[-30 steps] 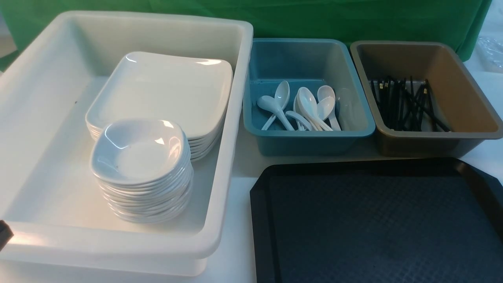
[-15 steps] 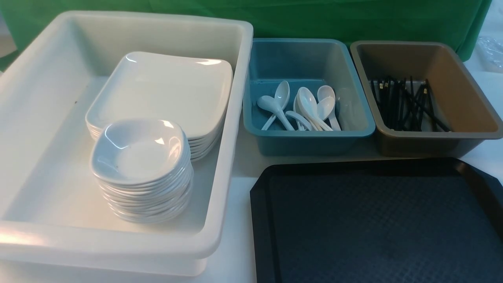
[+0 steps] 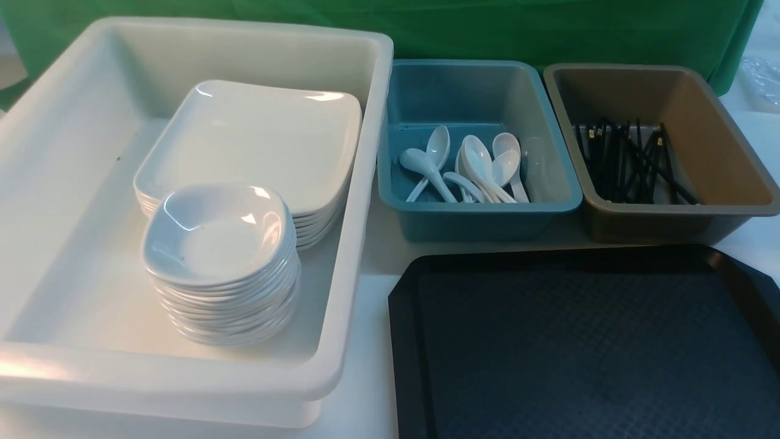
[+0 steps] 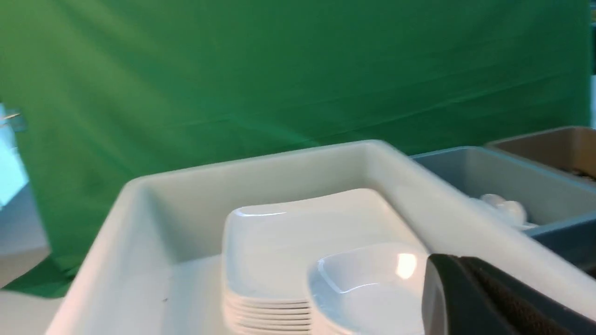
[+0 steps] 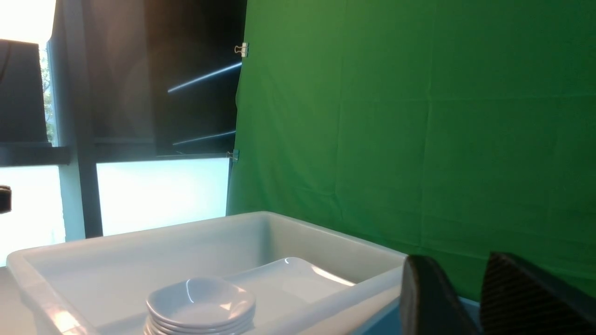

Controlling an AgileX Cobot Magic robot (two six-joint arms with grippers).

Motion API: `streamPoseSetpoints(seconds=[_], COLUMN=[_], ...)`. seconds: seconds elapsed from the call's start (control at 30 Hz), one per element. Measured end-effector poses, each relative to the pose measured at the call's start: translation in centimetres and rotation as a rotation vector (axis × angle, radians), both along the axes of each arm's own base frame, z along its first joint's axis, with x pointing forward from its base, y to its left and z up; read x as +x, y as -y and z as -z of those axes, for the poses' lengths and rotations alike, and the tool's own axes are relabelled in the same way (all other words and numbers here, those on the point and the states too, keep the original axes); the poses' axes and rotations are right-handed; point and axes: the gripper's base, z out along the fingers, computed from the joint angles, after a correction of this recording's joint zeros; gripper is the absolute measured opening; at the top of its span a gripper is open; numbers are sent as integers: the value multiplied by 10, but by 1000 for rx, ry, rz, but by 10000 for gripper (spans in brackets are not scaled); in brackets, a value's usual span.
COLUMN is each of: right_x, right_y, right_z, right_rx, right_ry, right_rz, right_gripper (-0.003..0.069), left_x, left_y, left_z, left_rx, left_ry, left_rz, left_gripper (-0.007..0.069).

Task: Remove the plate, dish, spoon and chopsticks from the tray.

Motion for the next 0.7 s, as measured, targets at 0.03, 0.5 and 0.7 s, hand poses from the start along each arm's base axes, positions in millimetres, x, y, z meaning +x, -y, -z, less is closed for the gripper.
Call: streamPoseSetpoints(seconds=[0.03, 0.5, 0.7], right_x=[0, 0, 0], right_y=[0, 0, 0], right_z=[0, 0, 0], right_rx=[1, 2, 2], right_ry=[1, 1, 1], right_rz=[0, 0, 0], right_gripper=[234, 235, 235], left_x=[5, 21, 21], left_y=[0, -10, -9], left_z=[10, 84, 84], left_rx=[-19, -155, -157], left_ry=[-3, -228, -231], left_rz=[-43, -267, -255], left_gripper=[4, 4, 4])
